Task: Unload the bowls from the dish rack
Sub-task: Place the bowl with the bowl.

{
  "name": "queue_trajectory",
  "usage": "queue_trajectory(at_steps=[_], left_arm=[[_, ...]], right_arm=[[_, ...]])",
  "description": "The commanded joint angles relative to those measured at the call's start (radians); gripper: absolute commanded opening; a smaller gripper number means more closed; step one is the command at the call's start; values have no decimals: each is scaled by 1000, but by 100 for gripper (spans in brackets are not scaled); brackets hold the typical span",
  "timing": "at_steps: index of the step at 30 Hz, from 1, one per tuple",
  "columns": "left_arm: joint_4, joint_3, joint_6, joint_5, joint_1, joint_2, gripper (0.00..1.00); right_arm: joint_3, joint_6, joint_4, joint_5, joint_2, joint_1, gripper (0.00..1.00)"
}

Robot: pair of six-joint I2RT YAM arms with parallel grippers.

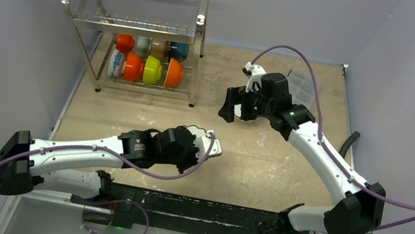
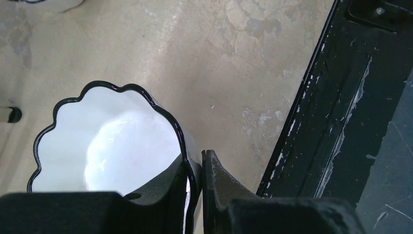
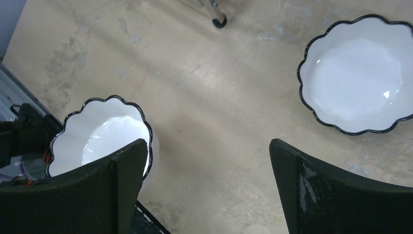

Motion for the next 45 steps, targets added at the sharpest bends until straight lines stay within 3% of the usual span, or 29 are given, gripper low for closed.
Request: queue_trajectory(at_steps=[1,8,14,25,28,35,41,45], left_arm=[[111,45,128,-139,-84,-10,0],[105,55,201,-240,-194,43,0],[112,57,231,-260,-211,59,0],[119,59,258,-241,-217,48,0],[127,55,260,-231,-216,39,0],[127,55,263,-226,-216,35,0],[133,62,250,-243,-216,29,1],[125,71,248,-247,-216,8,29]], right_arm=[[57,-34,-65,-128,37,11,98],[96,-74,-122,-160,101,59,94],[117,-109,-163,-154,146,123,88],[154,-178,-252,-61,267,241,67],[161,-185,-259,-31,283,250,54],[182,-199,-275,23,304,255,3],[190,-215,-280,60,314,256,0],[203,-212,-289,64,313,256,0]])
